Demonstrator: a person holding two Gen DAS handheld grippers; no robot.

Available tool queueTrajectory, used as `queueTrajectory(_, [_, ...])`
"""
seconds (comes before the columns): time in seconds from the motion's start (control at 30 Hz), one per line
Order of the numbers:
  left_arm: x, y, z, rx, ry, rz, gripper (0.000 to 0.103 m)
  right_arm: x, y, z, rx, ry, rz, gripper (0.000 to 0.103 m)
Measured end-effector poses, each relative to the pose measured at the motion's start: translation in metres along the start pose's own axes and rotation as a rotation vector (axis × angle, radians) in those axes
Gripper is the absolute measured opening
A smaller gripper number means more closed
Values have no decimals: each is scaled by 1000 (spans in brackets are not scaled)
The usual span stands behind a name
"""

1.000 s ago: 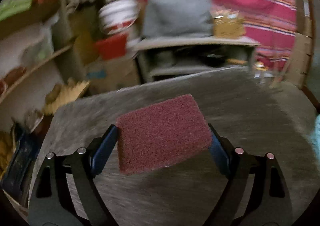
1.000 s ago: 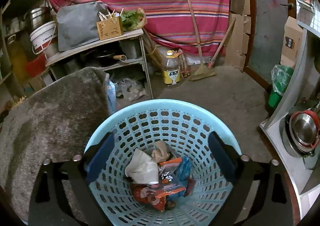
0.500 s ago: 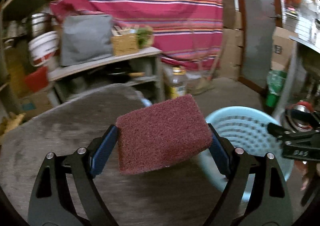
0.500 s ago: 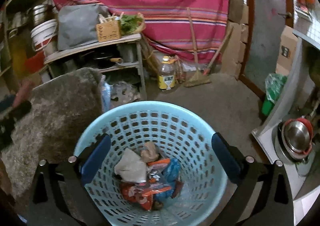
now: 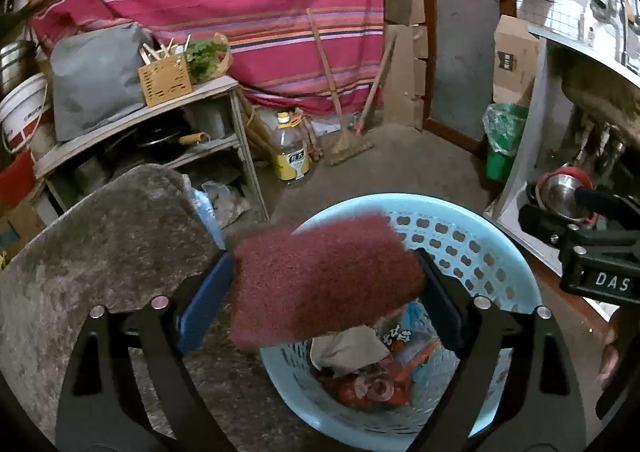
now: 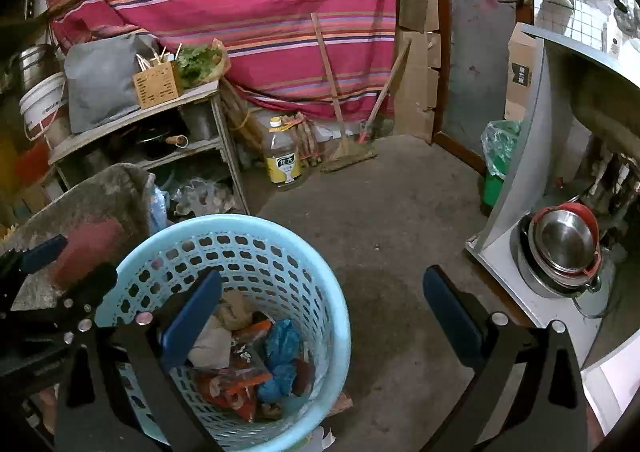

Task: Collect trash
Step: 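Carry the maroon pad over the light blue basket and open the left gripper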

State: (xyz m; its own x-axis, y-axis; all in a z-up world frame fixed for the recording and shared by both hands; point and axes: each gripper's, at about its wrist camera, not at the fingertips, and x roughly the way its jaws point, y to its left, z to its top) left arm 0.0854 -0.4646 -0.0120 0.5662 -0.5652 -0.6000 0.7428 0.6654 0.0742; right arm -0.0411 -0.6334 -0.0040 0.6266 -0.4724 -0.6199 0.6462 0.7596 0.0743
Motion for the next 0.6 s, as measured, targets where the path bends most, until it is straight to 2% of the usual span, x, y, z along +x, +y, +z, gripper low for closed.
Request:
queueTrajectory(0.03, [-3,-1,0,3,-8,2,96,0,0,0,-1,1,2,98])
queueTrajectory(0.17, [-14,7,3,-13,-32,13,97,0,3,-1,-7,1,14,99])
queueTrajectory(0.3, [-34,32,-6,-47,-58,83,97,-3,14,-2,-20,-9,49,99])
queueTrajectory(0.33, [-44,41,-11,-53,-70,119,97,-4,20,-3,-31,-8,59,99])
queueTrajectory(0.5, [-95,74,-34,-120,-140,202,97,-14,54,-15,-95,-7,117,99])
queueTrajectory(0.6, [-134,92,-53,-158,-185,251,97,-36,80,-27,-145,-43,156,99])
